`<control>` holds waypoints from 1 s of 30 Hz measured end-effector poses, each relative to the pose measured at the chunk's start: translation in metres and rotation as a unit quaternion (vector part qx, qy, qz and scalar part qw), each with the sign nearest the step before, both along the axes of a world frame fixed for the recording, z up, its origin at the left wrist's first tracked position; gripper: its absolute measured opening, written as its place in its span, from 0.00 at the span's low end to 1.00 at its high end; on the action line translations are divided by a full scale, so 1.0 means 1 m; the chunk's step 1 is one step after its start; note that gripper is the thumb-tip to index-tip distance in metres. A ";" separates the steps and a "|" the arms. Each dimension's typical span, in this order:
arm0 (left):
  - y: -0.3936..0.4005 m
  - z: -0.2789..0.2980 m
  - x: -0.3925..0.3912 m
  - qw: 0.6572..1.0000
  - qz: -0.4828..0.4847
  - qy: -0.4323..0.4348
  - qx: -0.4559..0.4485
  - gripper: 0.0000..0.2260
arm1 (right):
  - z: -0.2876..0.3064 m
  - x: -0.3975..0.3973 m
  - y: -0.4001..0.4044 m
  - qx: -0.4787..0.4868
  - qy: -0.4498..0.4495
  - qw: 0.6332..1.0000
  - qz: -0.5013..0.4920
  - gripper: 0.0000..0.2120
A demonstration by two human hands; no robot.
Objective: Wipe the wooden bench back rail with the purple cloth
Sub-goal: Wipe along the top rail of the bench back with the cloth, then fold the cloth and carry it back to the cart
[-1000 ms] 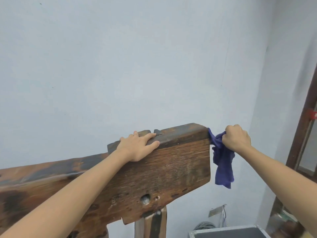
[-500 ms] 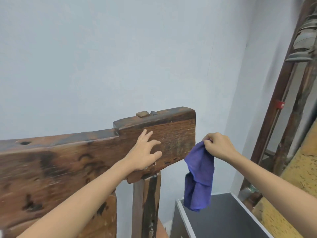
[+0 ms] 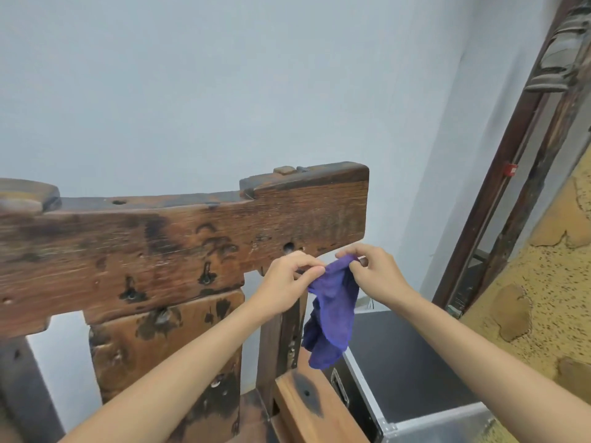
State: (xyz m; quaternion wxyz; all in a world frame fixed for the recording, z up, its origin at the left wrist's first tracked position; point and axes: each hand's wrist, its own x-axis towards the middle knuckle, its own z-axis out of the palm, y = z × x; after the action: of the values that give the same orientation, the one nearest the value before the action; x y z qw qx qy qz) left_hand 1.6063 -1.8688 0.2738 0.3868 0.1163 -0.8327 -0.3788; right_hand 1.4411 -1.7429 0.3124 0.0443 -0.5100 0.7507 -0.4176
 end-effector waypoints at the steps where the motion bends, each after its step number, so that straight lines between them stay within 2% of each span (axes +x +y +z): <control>1: 0.005 0.001 0.002 1.000 -0.007 -0.008 -0.002 0.06 | -0.008 0.003 0.008 0.008 -0.012 1.000 -0.004 0.21; 4: 0.021 0.001 0.003 0.998 -0.018 -0.032 -0.047 0.06 | -0.030 0.008 0.027 0.040 -0.040 0.998 -0.009 0.19; 8: 0.041 -0.009 -0.008 0.992 -0.007 -0.054 -0.115 0.06 | -0.056 0.014 0.052 0.088 -0.034 0.995 0.022 0.16; 11: 0.052 -0.016 -0.021 0.985 -0.043 -0.121 -0.115 0.06 | -0.072 0.014 0.071 0.135 -0.028 0.989 0.047 0.13; 14: 0.064 -0.026 -0.036 0.977 -0.062 -0.196 -0.057 0.07 | -0.095 0.009 0.089 0.154 -0.019 0.988 0.001 0.10; 17: 0.080 -0.039 -0.057 0.966 -0.050 -0.253 0.008 0.12 | -0.119 0.012 0.115 0.114 -0.086 0.985 -0.092 0.05; 20: 0.101 -0.052 -0.084 0.953 -0.045 -0.270 0.126 0.13 | -0.145 0.027 0.146 0.108 -0.210 0.971 -0.044 0.12; 21: 0.110 -0.056 -0.095 0.946 -0.040 -0.271 0.174 0.13 | -0.154 0.032 0.157 0.113 -0.227 0.967 -0.030 0.15; 23: 0.130 -0.061 -0.115 0.927 -0.025 -0.281 0.247 0.17 | -0.171 0.033 0.173 0.118 -0.201 0.971 -0.047 0.18; 25: 0.145 -0.064 -0.133 0.914 -0.019 -0.280 0.294 0.18 | -0.183 0.023 0.182 0.108 -0.159 0.978 -0.084 0.14; 27: 0.157 -0.065 -0.150 0.897 -0.019 -0.270 0.350 0.13 | -0.189 0.004 0.194 0.097 -0.153 0.975 -0.128 0.10; 29: 0.173 -0.067 -0.172 0.872 -0.019 -0.261 0.413 0.03 | -0.191 -0.020 0.211 0.086 -0.181 0.967 -0.158 0.15; 30: 0.182 -0.068 -0.184 0.860 -0.021 -0.258 0.439 0.08 | -0.192 -0.032 0.220 0.086 -0.190 0.964 -0.166 0.19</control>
State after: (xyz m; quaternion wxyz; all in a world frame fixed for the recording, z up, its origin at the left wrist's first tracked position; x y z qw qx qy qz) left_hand 1.4223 -1.6869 0.2053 0.0588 0.3500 -0.6524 -0.6696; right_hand 1.4091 -1.5229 0.1206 0.1595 -0.2838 0.8357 -0.4422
